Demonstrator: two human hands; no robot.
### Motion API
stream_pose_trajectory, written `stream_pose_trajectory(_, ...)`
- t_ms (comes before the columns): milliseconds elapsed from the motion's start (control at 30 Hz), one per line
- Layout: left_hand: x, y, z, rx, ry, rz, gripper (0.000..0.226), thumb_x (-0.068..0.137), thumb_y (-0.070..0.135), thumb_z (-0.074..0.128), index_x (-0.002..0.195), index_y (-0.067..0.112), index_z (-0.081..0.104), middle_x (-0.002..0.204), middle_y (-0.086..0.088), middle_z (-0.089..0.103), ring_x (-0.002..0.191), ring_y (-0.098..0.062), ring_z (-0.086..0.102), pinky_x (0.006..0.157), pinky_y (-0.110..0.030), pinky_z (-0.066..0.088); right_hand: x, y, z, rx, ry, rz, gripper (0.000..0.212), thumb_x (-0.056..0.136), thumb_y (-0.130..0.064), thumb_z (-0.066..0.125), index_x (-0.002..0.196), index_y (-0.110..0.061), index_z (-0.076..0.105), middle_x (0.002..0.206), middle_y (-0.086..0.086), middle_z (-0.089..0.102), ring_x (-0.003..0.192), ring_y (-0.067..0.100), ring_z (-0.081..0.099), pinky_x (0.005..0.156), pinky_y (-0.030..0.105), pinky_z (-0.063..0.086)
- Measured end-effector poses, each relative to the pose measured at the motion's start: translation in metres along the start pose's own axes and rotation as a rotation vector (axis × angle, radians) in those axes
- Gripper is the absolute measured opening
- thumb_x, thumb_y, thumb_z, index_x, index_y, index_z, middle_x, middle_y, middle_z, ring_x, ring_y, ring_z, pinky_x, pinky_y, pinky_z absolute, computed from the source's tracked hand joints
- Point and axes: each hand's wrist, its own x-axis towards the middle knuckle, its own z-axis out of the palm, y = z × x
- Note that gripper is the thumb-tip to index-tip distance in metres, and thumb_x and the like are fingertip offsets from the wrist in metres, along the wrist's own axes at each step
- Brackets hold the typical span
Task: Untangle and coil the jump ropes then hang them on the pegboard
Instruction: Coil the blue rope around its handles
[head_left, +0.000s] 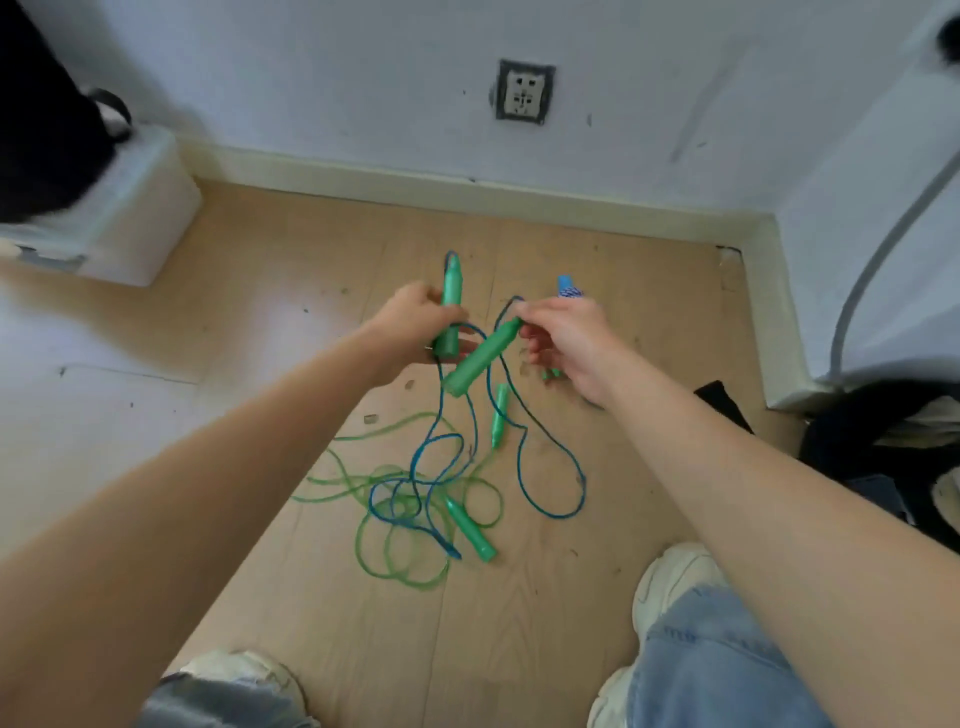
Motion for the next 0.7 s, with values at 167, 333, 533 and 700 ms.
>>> stream_pose_trajectory(167, -0.073, 0.063, -0.024, 0.818, 0.263, 0.565, 0.032, 0.084, 0.023, 0.064, 0.103, 0.005, 0.047, 0.095, -0.015, 0.065, 0.089, -0.031, 0.061, 0.072, -0.034, 0.043, -0.061, -0.074, 0.009, -0.066, -0.153, -0.26, 0.017, 0.09, -0.01, 0.057, 0.073, -0.011, 0.054, 0.062, 0.004, 0.052, 0.036, 0.003, 0.045, 0.038, 0.014, 0.038)
stream_pose_trajectory(333, -0.136, 0.098, -0.036, 0.332, 0.202, 0.471, 0.011, 0.092, 0.024, 0.053, 0.093, 0.013, 0.051, 0.088, -0.01, 0.07, 0.072, -0.018, 0.064, 0.068, -0.031, 0.053, -0.113, -0.109, 0.007, -0.137, -0.176, -0.415, 0.012, 0.088, -0.01, 0.06, 0.076, -0.007, 0.06, 0.064, 0.005, 0.061, 0.041, 0.005, 0.052, 0.041, 0.015, 0.042)
stream_pose_trajectory(533, -0.188, 0.087, -0.043, 0.0, -0.339, 0.269, 0.021, 0.094, 0.022, 0.049, 0.113, 0.019, 0.055, 0.082, -0.003, 0.072, 0.064, -0.014, 0.067, 0.056, -0.022, 0.053, -0.153, -0.114, 0.007, -0.243, -0.298, -0.474, 0.007, 0.086, -0.009, 0.063, 0.08, -0.005, 0.062, 0.068, 0.006, 0.067, 0.047, 0.007, 0.061, 0.042, 0.015, 0.045)
stream_pose_trajectory(700, -0.19, 0.067, -0.053, 0.115, -0.422, 0.156, 0.03, 0.091, 0.015, 0.055, 0.119, 0.026, 0.055, 0.081, 0.0, 0.064, 0.063, -0.006, 0.056, 0.059, -0.022, 0.051, -0.151, -0.1, 0.002, -0.728, 0.007, -0.687, 0.017, 0.078, -0.026, 0.073, 0.08, -0.013, 0.061, 0.071, -0.003, 0.063, 0.058, 0.006, 0.054, 0.057, 0.021, 0.046)
